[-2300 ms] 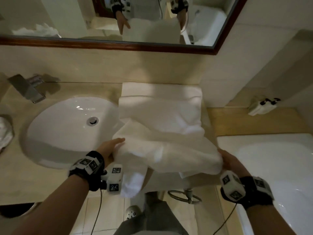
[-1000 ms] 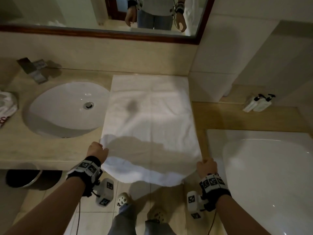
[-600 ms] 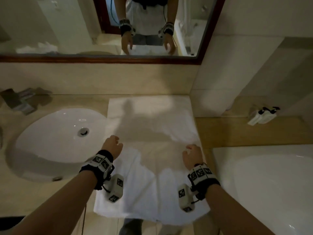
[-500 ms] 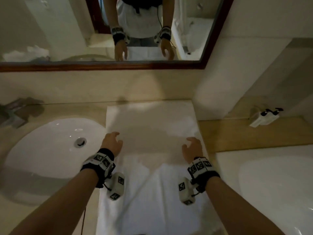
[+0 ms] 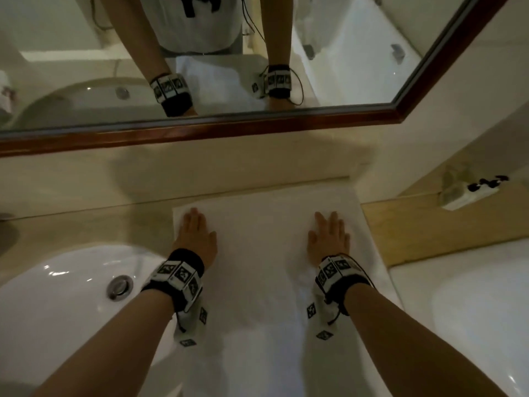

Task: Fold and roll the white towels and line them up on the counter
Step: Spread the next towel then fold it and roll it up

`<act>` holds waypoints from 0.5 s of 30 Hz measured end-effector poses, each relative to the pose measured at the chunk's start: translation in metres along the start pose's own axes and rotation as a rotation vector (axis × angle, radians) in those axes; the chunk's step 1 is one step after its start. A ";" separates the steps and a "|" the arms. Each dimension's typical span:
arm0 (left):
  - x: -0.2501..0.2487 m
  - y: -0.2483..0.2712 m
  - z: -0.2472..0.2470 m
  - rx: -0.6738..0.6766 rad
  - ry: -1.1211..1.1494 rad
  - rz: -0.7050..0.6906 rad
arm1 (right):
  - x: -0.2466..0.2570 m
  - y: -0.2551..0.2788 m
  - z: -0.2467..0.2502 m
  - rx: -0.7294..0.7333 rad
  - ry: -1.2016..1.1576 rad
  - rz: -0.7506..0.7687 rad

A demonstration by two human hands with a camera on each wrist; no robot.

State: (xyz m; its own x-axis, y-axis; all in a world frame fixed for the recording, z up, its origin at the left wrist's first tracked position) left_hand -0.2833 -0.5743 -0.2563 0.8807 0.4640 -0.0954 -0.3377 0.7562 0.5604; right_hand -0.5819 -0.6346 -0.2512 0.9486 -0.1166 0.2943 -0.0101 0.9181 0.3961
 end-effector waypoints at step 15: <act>0.064 -0.042 0.052 -0.169 0.245 0.245 | -0.048 -0.060 0.072 -0.156 -0.363 -0.350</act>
State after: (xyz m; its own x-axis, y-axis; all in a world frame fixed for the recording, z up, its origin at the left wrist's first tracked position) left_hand -0.1961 -0.6003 -0.2434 0.6683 0.7216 -0.1805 -0.5964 0.6649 0.4497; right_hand -0.6492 -0.7111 -0.2265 0.7158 -0.5246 0.4608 0.3611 0.8430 0.3987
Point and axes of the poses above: each hand's wrist, its own y-axis away from the middle knuckle, its own z-axis out of the back of the hand, x = y × z, the point moved 10 cm from there along -y, towards the middle knuckle, and after that the axes turned 6 degrees about z, right-handed, at the moved point
